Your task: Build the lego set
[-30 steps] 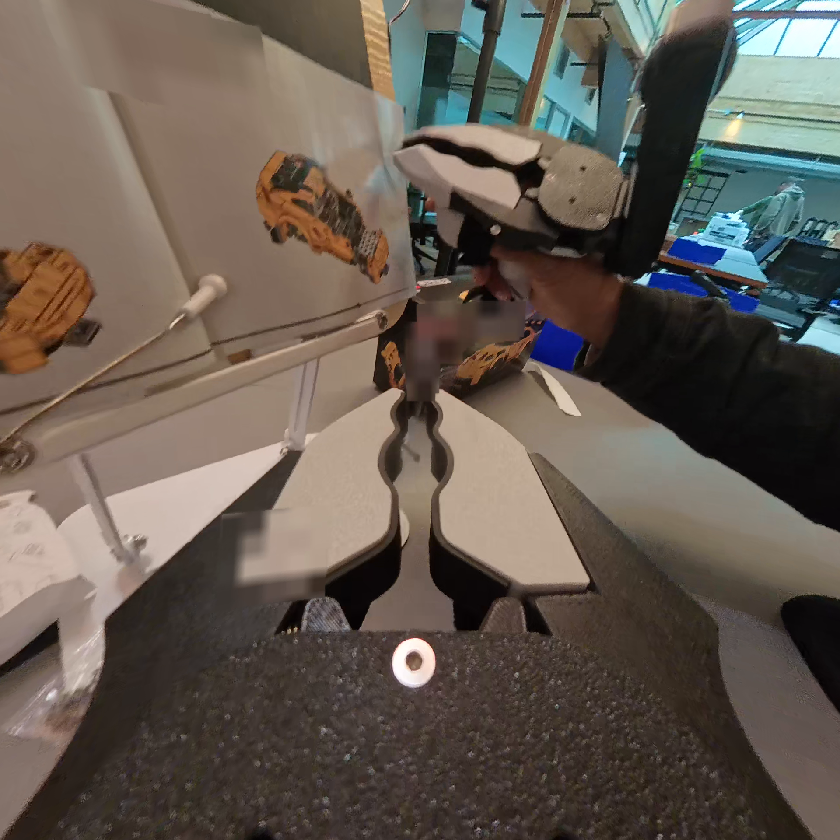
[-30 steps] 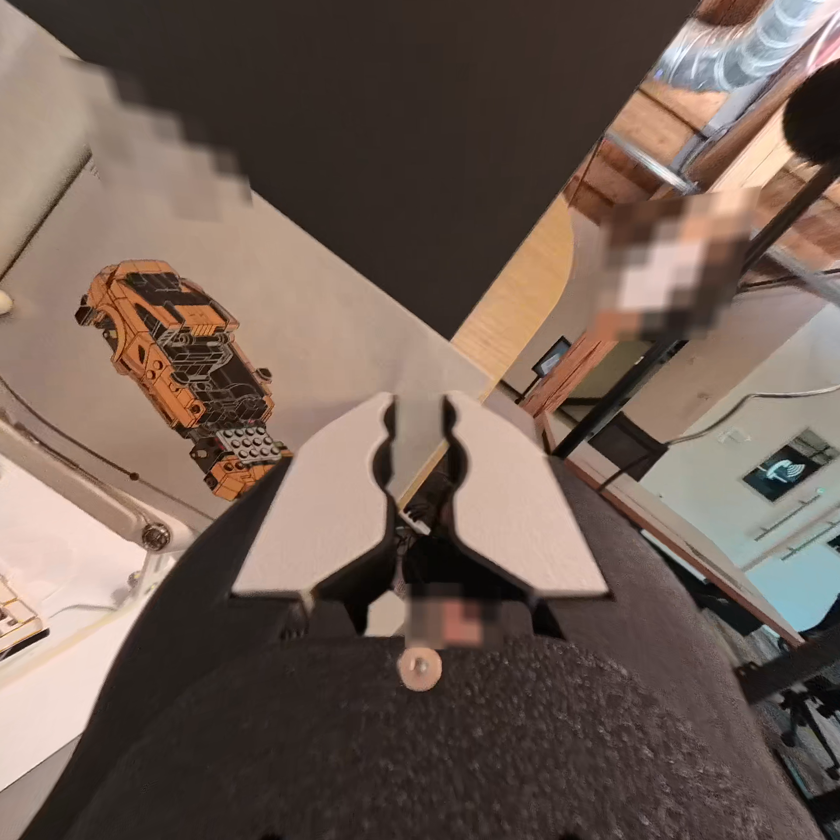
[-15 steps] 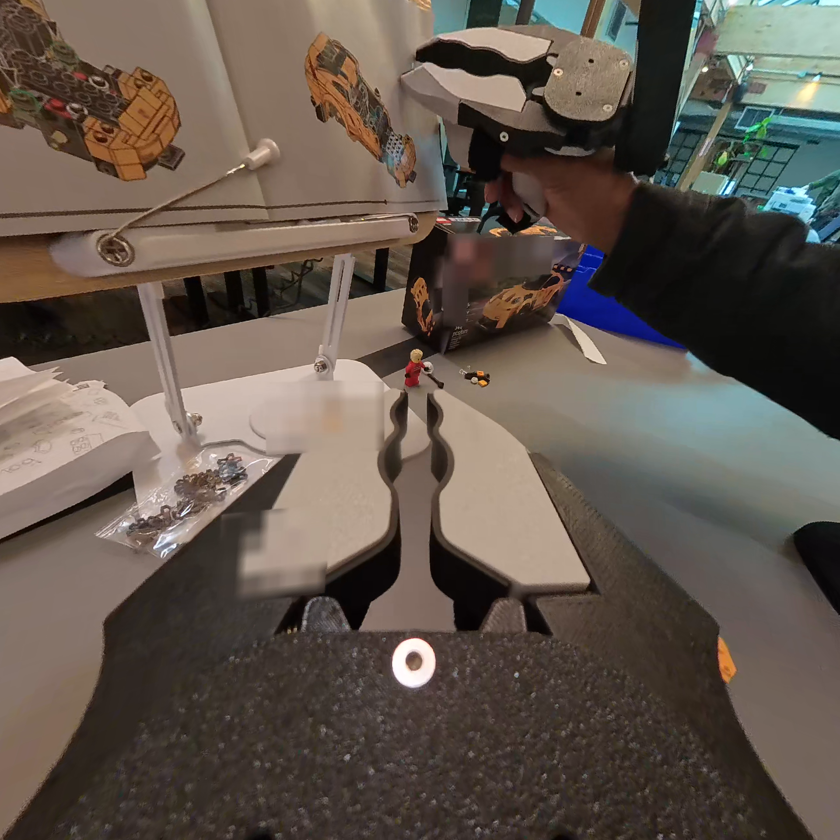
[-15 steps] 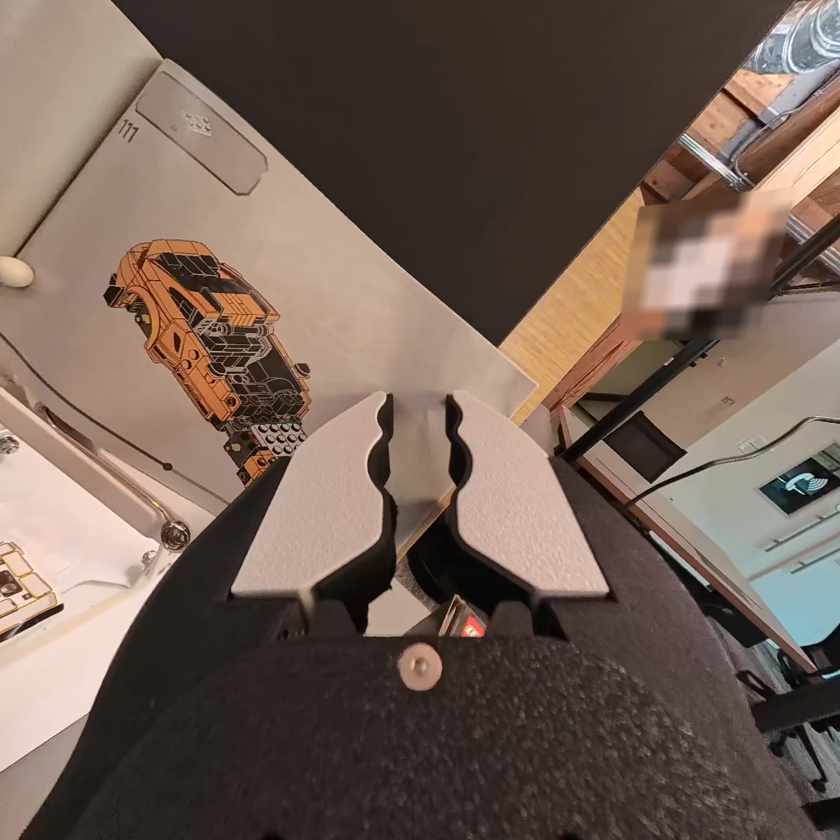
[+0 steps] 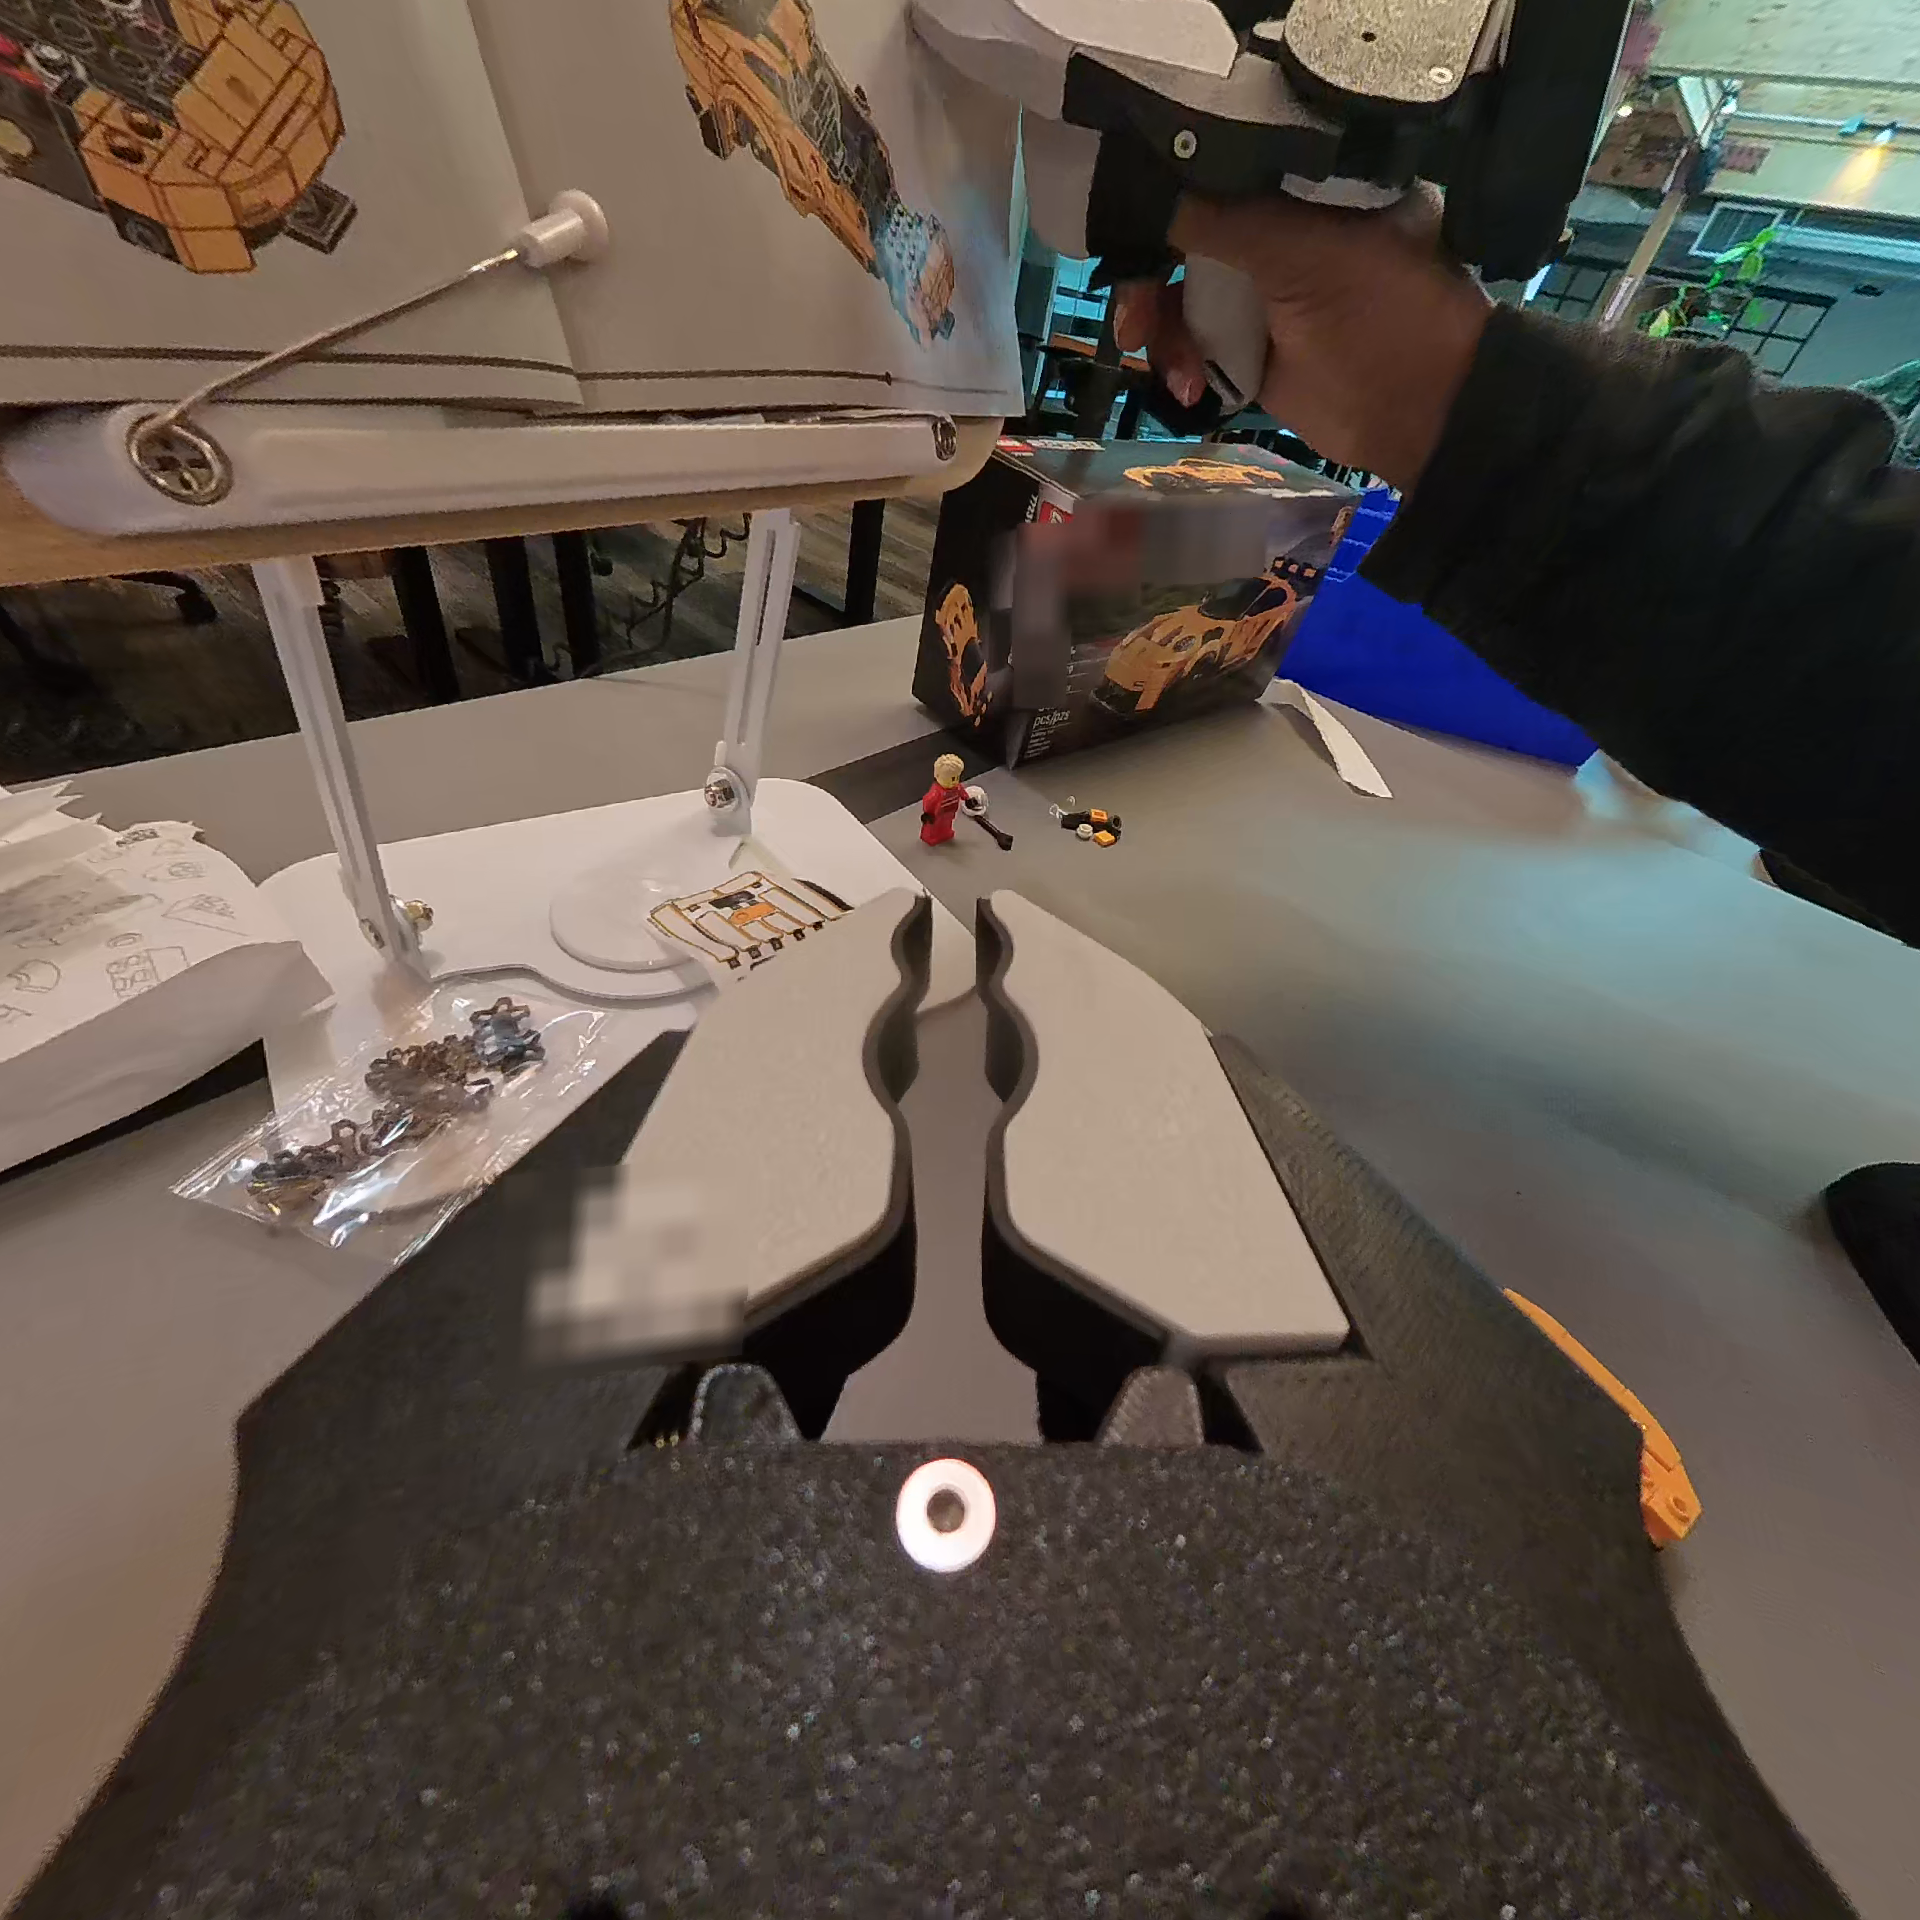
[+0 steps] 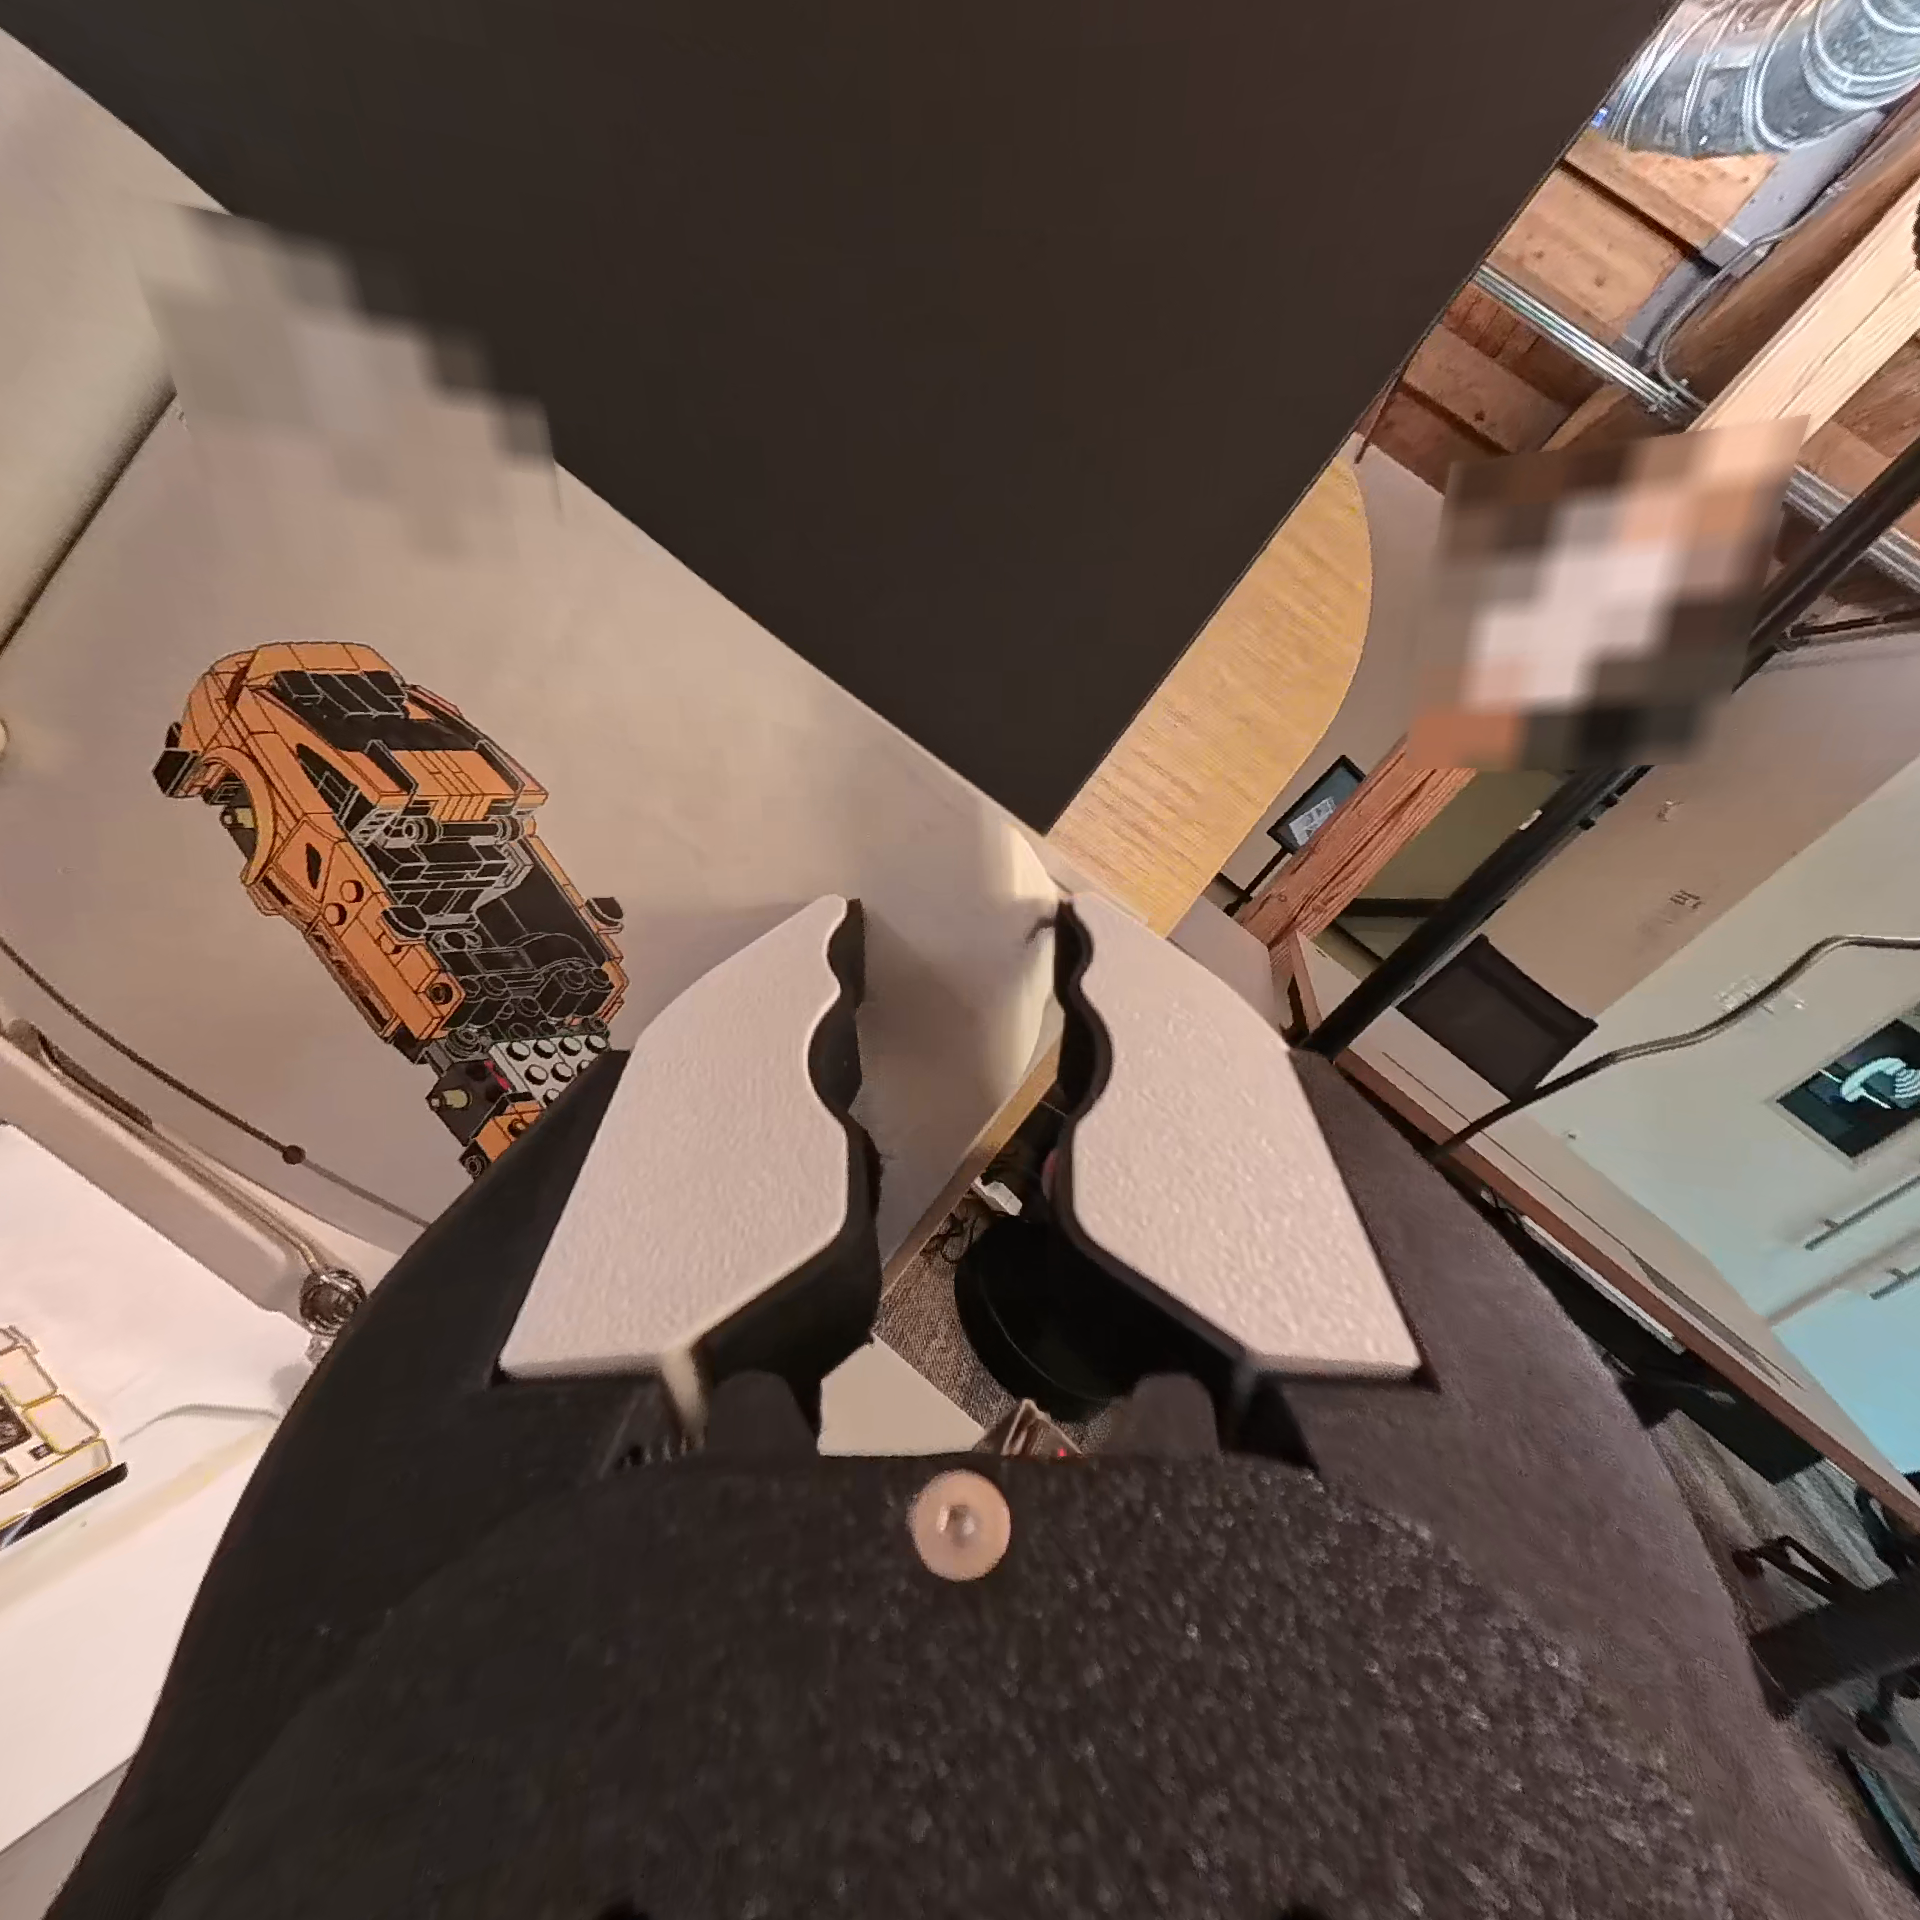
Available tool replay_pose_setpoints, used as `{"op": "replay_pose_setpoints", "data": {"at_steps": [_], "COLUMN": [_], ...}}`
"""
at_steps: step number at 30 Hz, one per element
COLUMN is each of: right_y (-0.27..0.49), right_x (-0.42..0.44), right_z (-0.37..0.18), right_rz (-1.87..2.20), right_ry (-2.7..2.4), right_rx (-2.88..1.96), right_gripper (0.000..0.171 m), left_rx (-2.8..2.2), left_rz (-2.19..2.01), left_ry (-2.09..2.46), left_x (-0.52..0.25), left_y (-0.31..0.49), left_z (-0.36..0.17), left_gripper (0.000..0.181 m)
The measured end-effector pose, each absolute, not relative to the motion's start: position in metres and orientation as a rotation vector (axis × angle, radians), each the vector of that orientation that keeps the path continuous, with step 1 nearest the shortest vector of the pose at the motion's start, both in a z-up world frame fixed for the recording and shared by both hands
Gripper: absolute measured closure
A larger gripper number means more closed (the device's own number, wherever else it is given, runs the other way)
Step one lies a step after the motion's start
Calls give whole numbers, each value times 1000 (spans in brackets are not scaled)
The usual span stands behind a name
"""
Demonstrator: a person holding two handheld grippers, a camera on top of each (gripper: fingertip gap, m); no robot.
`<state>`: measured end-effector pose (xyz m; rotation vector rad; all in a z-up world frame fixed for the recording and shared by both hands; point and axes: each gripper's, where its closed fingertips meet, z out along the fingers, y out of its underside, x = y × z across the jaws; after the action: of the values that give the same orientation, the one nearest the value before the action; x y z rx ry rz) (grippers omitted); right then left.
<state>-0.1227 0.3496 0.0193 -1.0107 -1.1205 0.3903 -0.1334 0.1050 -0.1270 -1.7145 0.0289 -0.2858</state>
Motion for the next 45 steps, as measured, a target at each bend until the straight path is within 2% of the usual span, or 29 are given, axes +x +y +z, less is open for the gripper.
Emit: {"op": "replay_pose_setpoints", "data": {"at_steps": [9,14,20,23,25,27,30,32,34,36,40,41,42,44,45], "right_y": [337,303,249,227,216,208,196,179,161,159,182,183,185,187,187], "right_x": [-116,-102,-102,-106,-109,-111,-111,-105,-90,-72,-72,-75,-76,-72,-71], "right_z": [19,20,8,3,1,0,-3,-3,1,9,-19,-27,-28,-22,-19], "right_rz": [293,184,118,62,42,34,48,145,349,465,279,214,143,54,53], "right_ry": [-1098,-1092,-1190,-1229,-1245,-1254,-1286,-1319,-1344,-1311,-1315,-1308,-1263,-1159,-1123], "right_rx": [-932,-720,-481,-383,-342,-317,-286,-314,-444,-566,-662,-651,-626,-570,-577], "right_gripper": [160,166,166,166,165,165,158,150,133,126,118,120,131,163,171], "left_rx": [-1704,-1646,-1537,-1529,-1519,-1513,-1549,-1560,-1553,-1547,-1548,-1546,-1547,-1560,-1567], "left_rz": [-277,-280,-627,-857,-932,-977,-968,-917,-910,-879,-847,-846,-830,-785,-768], "left_ry": [29,46,-25,-114,-167,-167,-124,-105,-89,-57,-11,-5,-1,16,21], "left_x": [-134,-132,-117,-115,-117,-115,-110,-115,-122,-129,-130,-127,-126,-125,-126], "left_y": [105,116,166,197,211,216,216,212,203,192,185,184,185,185,184], "left_z": [-123,-90,-13,5,8,10,7,7,12,20,33,36,38,40,41], "left_gripper": [173,167,156,150,151,160,181,181,181,181,181,181,181,181,181]}}
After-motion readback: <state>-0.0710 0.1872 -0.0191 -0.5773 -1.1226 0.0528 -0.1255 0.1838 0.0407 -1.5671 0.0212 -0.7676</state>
